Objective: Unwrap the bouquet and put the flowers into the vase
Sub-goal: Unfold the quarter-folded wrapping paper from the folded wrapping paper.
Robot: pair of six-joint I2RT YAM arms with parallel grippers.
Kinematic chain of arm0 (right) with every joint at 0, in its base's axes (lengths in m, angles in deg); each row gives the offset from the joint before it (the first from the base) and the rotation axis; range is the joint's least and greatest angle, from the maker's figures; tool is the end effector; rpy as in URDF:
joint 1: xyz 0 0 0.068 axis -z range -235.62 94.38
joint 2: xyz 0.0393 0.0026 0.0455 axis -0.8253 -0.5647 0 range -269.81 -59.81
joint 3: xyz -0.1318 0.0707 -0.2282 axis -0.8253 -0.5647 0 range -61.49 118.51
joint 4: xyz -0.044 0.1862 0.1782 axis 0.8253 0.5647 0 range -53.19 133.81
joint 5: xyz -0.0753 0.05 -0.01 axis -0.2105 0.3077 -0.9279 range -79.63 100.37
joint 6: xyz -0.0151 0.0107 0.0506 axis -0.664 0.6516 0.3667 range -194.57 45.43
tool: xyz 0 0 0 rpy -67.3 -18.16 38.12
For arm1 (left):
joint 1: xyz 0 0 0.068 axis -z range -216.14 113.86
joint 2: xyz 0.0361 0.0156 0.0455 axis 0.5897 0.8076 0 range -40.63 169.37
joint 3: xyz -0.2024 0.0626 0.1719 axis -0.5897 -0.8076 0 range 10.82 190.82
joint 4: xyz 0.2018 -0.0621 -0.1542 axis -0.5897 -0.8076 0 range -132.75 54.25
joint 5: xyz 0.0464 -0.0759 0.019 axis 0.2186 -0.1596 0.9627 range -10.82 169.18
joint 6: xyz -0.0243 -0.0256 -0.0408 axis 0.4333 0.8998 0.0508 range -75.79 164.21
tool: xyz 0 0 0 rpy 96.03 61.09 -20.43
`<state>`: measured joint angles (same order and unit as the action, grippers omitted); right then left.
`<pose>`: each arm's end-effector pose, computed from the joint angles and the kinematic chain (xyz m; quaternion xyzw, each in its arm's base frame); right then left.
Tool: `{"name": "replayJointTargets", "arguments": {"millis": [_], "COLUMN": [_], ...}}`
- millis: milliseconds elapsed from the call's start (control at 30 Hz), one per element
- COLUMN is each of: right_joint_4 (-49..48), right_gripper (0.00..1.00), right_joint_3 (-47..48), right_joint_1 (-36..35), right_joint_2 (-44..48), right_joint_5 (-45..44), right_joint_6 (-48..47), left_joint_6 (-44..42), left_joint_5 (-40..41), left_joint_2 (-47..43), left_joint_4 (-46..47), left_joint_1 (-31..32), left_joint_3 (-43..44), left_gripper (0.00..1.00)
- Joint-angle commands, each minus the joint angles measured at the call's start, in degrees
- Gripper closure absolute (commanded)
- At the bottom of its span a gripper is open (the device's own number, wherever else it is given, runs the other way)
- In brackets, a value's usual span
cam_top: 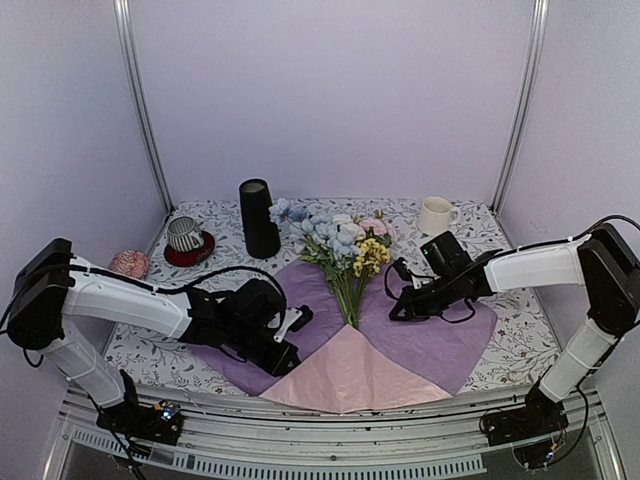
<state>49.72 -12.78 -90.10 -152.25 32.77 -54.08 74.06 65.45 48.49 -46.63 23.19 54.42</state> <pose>0.2467 0.1858 0.1620 -0.1698 0.9259 0.2950 0.1640 0.1409 -0.2542 0.1543 0.2752 0.9104 -0.2829 0.1240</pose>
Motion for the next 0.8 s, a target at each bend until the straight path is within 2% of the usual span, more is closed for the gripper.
{"name": "replayJointTargets", "arguments": {"millis": [0, 233, 500, 767], "right_joint_4": [-2.59, -6.3, -6.3, -5.36], "right_gripper": [0.98, 0.98, 0.98, 0.98], "right_joint_3": [-1.15, -2.83, -3.54, -4.53], "right_joint_1": [-0.77, -0.84, -0.88, -0.86], "right_joint_2": [-2.94, -5.9, -5.21, -2.02], "right_joint_5": [0.98, 2.08, 0.39, -0.07], "right_joint_6": [1.44, 3.56, 4.28, 4.24], "left_joint_6": [0.08, 0.95, 3.62, 6.36], "left_joint_5": [-2.96, -5.03, -11.41, -12.74], "left_joint_2": [-1.16, -2.13, -11.53, -14.85], "left_joint_4": [-0.55, 2.08, 7.08, 3.87], "left_joint_1": [2.33, 5.42, 9.25, 16.29], "left_joint_3": [-1.06, -2.58, -7.1, -8.18], "left_gripper": [0.96, 0.96, 0.95, 0.96]}}
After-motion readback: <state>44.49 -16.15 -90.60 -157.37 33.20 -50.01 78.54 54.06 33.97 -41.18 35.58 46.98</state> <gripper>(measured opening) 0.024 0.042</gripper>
